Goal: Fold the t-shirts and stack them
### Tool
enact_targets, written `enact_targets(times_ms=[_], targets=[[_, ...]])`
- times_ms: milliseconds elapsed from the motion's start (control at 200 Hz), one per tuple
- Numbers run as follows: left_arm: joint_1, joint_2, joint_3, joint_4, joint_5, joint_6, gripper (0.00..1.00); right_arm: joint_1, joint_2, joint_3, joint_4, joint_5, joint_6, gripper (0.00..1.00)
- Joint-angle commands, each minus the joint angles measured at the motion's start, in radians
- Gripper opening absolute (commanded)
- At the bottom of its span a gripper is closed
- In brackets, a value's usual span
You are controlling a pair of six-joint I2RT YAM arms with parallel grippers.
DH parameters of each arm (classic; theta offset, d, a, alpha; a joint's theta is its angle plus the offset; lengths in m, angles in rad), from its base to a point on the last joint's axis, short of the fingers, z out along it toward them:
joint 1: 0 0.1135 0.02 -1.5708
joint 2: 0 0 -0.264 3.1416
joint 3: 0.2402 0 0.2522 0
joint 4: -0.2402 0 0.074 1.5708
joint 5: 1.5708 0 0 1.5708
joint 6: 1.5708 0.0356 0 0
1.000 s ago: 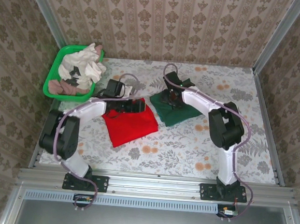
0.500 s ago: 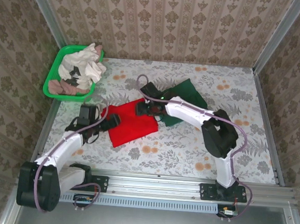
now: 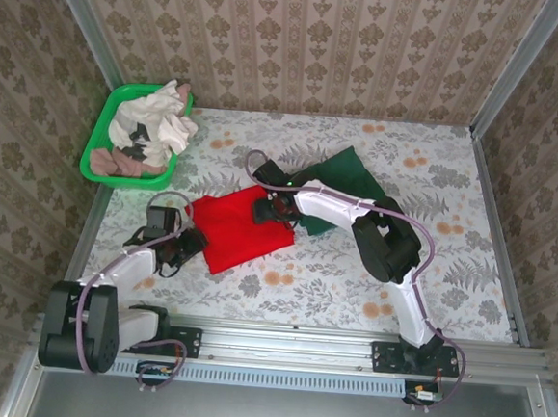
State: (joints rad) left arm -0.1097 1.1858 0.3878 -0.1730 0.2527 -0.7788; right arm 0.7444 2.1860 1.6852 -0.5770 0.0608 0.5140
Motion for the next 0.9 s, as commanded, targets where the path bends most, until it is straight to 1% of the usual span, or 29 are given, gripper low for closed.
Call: enact_targets(times_ms=[0, 25, 70, 150, 215, 300, 330, 370, 435, 470, 535, 750, 800, 895], targets=[[-0.041, 0.14, -0.04, 0.345, 0.192, -0.049, 0.38, -0.007, -0.006, -0.001, -0.054, 0.06, -0.014, 0.77], [-0.044, 0.142, -0.033, 0.346, 0.194, -0.051, 0.35, -0.009, -0.008, -0.004, -0.052, 0.061, -0.014, 0.77], [-0.047, 0.14, -0.021, 0.342, 0.198, -0.051, 0.33, -0.01, -0.007, -0.005, -0.047, 0.049, -0.015, 0.77], [-0.056, 0.118, 0.015, 0.291, 0.195, -0.04, 0.32, -0.012, 0.005, -0.002, -0.038, 0.026, -0.01, 0.77], [-0.062, 0.093, 0.048, 0.239, 0.185, -0.023, 0.36, -0.012, 0.022, 0.008, -0.041, 0.015, -0.003, 0.77], [-0.066, 0.059, 0.075, 0.177, 0.171, -0.01, 0.45, -0.013, 0.036, 0.007, -0.035, 0.013, 0.007, 0.77], [-0.067, 0.048, 0.078, 0.17, 0.17, -0.009, 0.47, -0.012, 0.039, 0.004, -0.03, 0.007, 0.009, 0.77], [-0.066, 0.035, 0.083, 0.159, 0.172, -0.005, 0.48, -0.013, 0.041, 0.0, -0.022, -0.009, 0.013, 0.77], [-0.066, 0.02, 0.093, 0.138, 0.173, -0.003, 0.55, -0.014, 0.035, -0.016, 0.006, -0.05, 0.017, 0.76], [-0.066, 0.016, 0.097, 0.125, 0.172, 0.001, 0.57, -0.014, 0.027, -0.028, 0.024, -0.075, 0.027, 0.76], [-0.064, 0.01, 0.102, 0.12, 0.179, 0.002, 0.59, -0.014, 0.014, -0.045, 0.037, -0.117, 0.037, 0.74], [-0.049, 0.013, 0.094, 0.051, 0.16, 0.035, 0.6, -0.022, -0.019, -0.089, 0.084, -0.124, 0.073, 0.73], [-0.041, 0.008, 0.075, 0.057, 0.157, 0.034, 0.63, -0.023, -0.022, -0.099, 0.094, -0.124, 0.075, 0.72], [-0.04, 0.007, 0.045, 0.077, 0.155, 0.026, 0.65, -0.027, -0.02, -0.1, 0.095, -0.128, 0.078, 0.72]])
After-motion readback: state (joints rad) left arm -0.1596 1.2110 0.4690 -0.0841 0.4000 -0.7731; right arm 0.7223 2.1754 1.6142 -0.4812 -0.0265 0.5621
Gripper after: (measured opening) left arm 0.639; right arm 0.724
